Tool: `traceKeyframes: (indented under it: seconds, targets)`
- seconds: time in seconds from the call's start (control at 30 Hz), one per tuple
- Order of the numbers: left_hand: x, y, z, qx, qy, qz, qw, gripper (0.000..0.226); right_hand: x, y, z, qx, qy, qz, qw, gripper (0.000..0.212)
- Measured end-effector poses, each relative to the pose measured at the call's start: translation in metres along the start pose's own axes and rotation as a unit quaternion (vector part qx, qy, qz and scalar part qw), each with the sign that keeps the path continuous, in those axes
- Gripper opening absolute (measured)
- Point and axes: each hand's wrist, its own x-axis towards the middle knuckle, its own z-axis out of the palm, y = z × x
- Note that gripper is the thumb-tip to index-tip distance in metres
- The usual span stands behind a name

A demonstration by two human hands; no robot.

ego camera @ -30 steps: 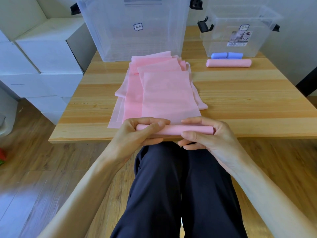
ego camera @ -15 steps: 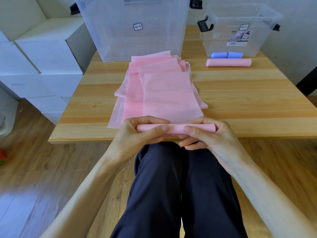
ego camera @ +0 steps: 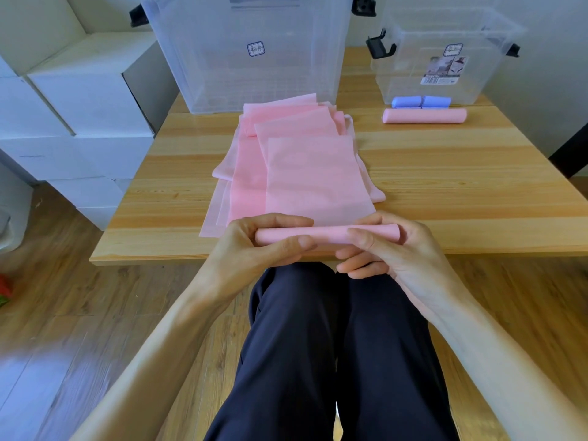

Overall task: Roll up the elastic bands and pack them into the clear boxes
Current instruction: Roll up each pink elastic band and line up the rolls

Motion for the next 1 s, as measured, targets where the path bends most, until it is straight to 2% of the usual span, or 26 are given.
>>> traceKeyframes:
  seconds: [0.17, 0.37, 0.47, 0.63, 0.8, 0.9, 1.0]
  targets:
    - [-0.0008, -0.0003, 0.0011, 0.006, -0.002, -0.014, 1.0, 0.035, 0.001, 0.0, -0.0008, 0.013, -0.004, 0.005, 1.0, 0.036]
    - [0.0008, -0.0005, 0.0016, -0.053, 0.0, -0.007, 0.999, 0.032, 0.0016, 0.0011, -0.0012, 0.016, 0.003, 0.003, 1.0, 0.028]
    - [0.0012, -0.0004, 0.0027, -0.049, 0.009, -0.001, 0.999, 0.031, 0.0014, 0.0016, -0.0003, 0.028, 0.006, 0.002, 1.0, 0.036]
    - [0.0014, -0.0021, 0.0025, -0.036, 0.0, 0.005, 0.999, 0.029, 0.002, 0.0027, -0.0001, 0.026, 0.015, 0.001, 1.0, 0.029]
    - [0.0025, -0.0021, 0.0038, -0.031, 0.019, 0.005, 0.999, 0.026, 0.0004, 0.0023, 0.0007, 0.02, 0.005, 0.007, 1.0, 0.038]
    - [0.0014, -0.0017, 0.0035, -0.041, 0.004, -0.003, 0.999, 0.026, 0.0, 0.0027, -0.0003, 0.018, 0.011, 0.005, 1.0, 0.032]
    - [0.001, -0.0018, 0.0041, -0.054, -0.006, -0.006, 0.998, 0.025, -0.0011, 0.0023, 0.0001, 0.021, 0.009, 0.014, 1.0, 0.035]
